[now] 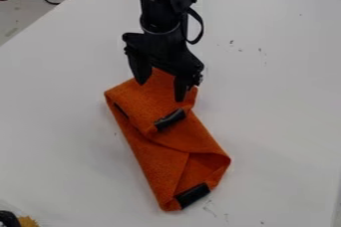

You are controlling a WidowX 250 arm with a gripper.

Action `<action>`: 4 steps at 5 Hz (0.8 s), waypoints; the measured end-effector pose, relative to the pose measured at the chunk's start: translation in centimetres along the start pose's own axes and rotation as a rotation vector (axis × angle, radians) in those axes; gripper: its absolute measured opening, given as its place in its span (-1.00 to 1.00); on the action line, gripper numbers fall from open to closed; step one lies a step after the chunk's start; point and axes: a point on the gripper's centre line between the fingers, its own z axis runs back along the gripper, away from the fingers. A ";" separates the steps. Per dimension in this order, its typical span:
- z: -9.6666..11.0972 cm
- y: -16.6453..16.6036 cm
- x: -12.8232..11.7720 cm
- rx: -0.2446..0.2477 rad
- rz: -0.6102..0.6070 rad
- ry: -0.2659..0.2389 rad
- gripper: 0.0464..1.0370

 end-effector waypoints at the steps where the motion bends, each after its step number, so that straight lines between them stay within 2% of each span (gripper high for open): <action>1: -0.7 -0.1 -0.5 -0.002 0.006 0.029 0.93; 2: -0.7 -1.5 -0.5 -0.017 -0.003 0.026 0.93; 4: -2.3 -3.0 -1.5 -0.058 0.019 0.060 0.93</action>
